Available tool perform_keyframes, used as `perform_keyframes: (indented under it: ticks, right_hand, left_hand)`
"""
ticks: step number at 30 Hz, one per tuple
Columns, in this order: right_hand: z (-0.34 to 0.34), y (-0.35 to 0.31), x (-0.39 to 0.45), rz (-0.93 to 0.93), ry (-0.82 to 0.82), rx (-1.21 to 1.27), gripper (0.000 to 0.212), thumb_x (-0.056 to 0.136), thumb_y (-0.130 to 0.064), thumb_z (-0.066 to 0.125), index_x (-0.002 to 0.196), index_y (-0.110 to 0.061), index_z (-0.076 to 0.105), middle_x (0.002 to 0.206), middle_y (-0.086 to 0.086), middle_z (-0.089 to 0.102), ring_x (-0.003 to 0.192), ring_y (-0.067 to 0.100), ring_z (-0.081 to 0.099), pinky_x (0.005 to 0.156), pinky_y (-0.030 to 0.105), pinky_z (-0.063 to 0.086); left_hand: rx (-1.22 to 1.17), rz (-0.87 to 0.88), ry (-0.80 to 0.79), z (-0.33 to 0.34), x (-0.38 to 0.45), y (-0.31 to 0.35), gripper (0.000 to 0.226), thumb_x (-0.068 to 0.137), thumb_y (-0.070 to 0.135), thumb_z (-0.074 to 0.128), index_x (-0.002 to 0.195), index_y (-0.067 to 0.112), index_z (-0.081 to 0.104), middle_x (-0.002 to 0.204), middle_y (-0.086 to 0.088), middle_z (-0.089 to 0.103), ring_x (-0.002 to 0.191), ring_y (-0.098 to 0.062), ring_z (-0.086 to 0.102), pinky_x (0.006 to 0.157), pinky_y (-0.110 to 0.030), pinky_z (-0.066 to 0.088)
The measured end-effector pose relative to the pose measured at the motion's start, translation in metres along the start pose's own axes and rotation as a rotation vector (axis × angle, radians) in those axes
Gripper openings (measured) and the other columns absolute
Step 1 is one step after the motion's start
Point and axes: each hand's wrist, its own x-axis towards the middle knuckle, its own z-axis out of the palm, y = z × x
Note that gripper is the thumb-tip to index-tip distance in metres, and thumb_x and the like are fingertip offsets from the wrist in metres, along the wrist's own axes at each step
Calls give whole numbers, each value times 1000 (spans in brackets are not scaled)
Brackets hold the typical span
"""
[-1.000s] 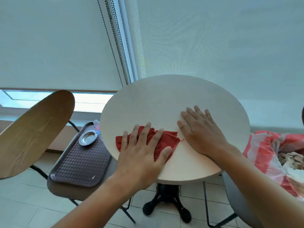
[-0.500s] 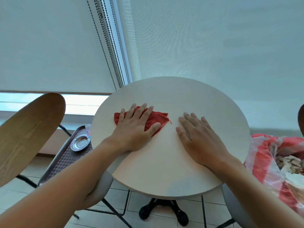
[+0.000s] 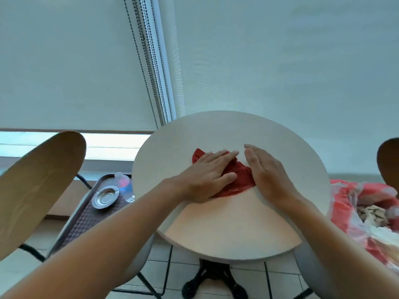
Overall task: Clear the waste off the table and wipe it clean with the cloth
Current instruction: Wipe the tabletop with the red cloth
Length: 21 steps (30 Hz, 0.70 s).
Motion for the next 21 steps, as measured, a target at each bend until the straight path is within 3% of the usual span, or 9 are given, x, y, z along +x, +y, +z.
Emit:
perform_keyframes:
  ticks: [2,3,5,7,9,14,19,21]
  right_hand:
    - [11,-8,1,-75,-78,-39,41,106,-50,31,137,-34,52,138,-18,54,124,-9,46,112,26,33]
    - [24,-16,2,-112,-134,-117,46,104,-55,28,141,-36,48,143,-16,51,132,-4,42,116,33,31]
    - [46,-27,7,-116,-241,-349,61,100,-66,20,155,-41,26,162,-8,30,152,12,19,123,44,17]
    - [64,-38,11,-95,-296,-549,70,95,-74,14,158,-44,10,168,-5,12,155,19,0,125,45,6]
    - [79,-48,9,-127,-308,-667,76,91,-78,10,158,-43,8,169,-1,9,155,22,-5,124,45,2]
    - [102,-68,-13,-190,-303,-720,82,89,-82,11,159,-39,11,168,1,13,155,22,0,124,42,2]
    - [105,-89,-48,-223,-361,-707,96,81,-91,21,159,-39,-1,169,-1,3,154,20,-5,122,38,-4]
    - [106,-93,-61,-245,-377,-715,107,75,-96,27,158,-39,-6,169,-2,-2,154,20,-8,121,37,-6]
  left_hand:
    - [-278,29,83,-9,-10,2,52,105,30,37,155,23,26,156,3,37,144,-6,29,120,-28,20]
    - [-372,2,169,-14,-22,-4,48,104,23,38,152,20,34,151,3,44,138,-4,37,117,-25,25]
    - [-392,-106,321,-20,-43,-20,44,104,23,37,147,18,42,148,3,48,134,-1,41,115,-21,27]
    - [-325,-180,372,-21,-62,-38,42,106,24,37,146,18,44,148,3,49,135,-2,40,114,-19,26]
    - [-295,-207,378,-20,-78,-53,41,106,25,38,145,19,45,148,4,49,135,-2,40,116,-22,27]
    - [-292,-149,385,-22,-98,-66,45,101,30,35,141,16,49,141,2,54,131,-2,44,107,-5,24]
    - [-312,-94,324,-23,-114,-67,47,99,31,33,140,14,50,139,0,55,131,-6,47,113,-26,33]
    - [-290,-48,301,-24,-122,-68,46,99,28,34,140,14,51,138,0,56,130,-6,48,113,-26,34]
